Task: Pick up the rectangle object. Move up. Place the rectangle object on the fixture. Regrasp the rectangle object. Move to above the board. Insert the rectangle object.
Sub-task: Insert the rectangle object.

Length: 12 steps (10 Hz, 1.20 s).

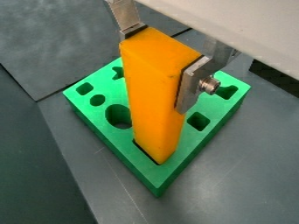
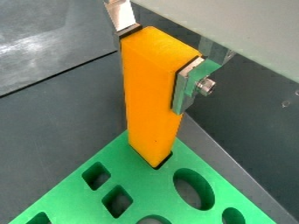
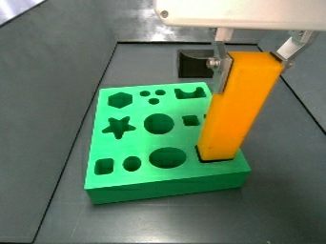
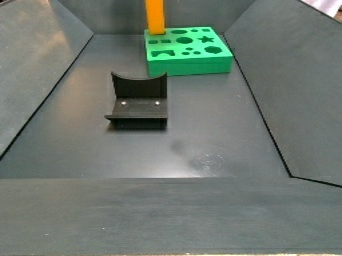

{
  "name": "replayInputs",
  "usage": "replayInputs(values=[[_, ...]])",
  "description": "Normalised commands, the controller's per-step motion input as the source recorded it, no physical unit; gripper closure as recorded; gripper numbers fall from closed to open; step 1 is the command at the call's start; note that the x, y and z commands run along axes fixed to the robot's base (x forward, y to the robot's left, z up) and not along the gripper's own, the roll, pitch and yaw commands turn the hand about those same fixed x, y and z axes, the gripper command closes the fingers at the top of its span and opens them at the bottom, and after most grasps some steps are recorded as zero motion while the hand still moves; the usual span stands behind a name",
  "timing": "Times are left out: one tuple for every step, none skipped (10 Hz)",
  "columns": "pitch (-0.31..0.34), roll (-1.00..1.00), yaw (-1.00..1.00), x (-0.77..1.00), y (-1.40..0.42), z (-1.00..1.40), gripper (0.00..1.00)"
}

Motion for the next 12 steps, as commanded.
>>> replayInputs(values=[[0.0,-0.02,-0.08,-0.07,-0.01,-0.17,1.0],[0.0,-0.01,-0.07,-0.07,0.0,-0.15,1.0],[-0.004,0.0,-0.06,-0.06,-0.02,-0.19,1.0],[-0.007,0.04,-0.1,0.0,-0.13,-0.44,1.0],[-0.024,0.12,-0.18,0.0,-0.17,-0.71,1.0],[-0.064,0.07,-0.21,0.0,-0.13,-0.93,1.0],[-0.066,0.07,-0.24,0.0,-0.13,-1.0,1.0],[-0.101,0.08,-0.36,0.0,-0.18,-1.0,1.0],[-0.103,0.05,-0.71,0.12,-0.26,-0.92,1.0],[-0.139,0.02,-0.91,0.0,-0.15,-0.79,1.0],[-0.017,0.0,-0.59,0.1,-0.03,-0.35,1.0],[0.0,-0.01,0.0,0.0,0.0,0.0,1.0]])
